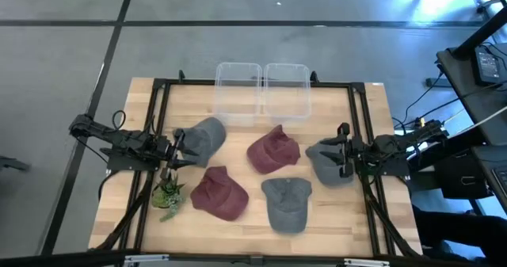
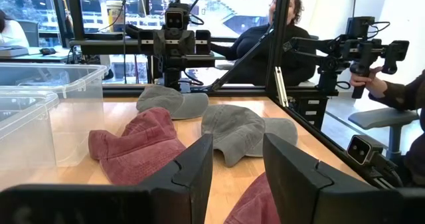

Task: Pick & Place hat
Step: Put the top right black cap into the right transparent bin

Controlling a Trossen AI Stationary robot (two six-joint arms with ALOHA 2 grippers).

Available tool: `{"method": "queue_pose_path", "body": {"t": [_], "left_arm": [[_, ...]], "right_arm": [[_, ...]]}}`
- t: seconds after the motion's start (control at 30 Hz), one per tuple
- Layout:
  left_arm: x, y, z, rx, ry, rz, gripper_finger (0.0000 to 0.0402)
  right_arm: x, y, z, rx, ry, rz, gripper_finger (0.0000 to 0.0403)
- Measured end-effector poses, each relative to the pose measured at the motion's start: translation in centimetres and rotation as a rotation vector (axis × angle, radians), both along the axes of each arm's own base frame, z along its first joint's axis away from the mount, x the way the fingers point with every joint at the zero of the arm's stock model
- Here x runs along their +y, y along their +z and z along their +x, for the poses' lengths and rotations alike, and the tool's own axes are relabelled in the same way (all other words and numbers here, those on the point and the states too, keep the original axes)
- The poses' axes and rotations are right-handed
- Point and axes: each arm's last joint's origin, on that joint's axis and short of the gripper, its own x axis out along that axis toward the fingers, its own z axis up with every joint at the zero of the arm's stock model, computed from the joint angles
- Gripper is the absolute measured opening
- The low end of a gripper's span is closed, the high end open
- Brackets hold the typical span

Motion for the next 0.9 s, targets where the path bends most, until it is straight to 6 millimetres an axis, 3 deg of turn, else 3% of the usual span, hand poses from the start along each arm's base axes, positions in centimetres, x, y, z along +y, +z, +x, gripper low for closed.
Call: {"method": "queue_pose_path", "body": {"t": [0.3,0.53,0.8,0.9], "left_arm": [[0.0,0.0,0.0,0.0,0.0,0.0,0.0127],[0.0,0.0,0.0,0.0,0.0,0.001,0.0127],[0.0,0.0,0.0,0.0,0.004,0.001,0.0127],[0.0,0.0,0.0,0.0,0.011,0.0,0.0127]], "right_arm": [[0.0,0.0,0.0,-0.002,-0.001,0.009,0.0252],[-0.7,1.3,-0.2,0.031,-0.175,0.07,0.0246],[-2.0,4.3,-0.3,0.458,-0.373,0.163,0.0207],[-2.2,4.9,0.5,0.597,-0.429,0.226,0.0202]]}}
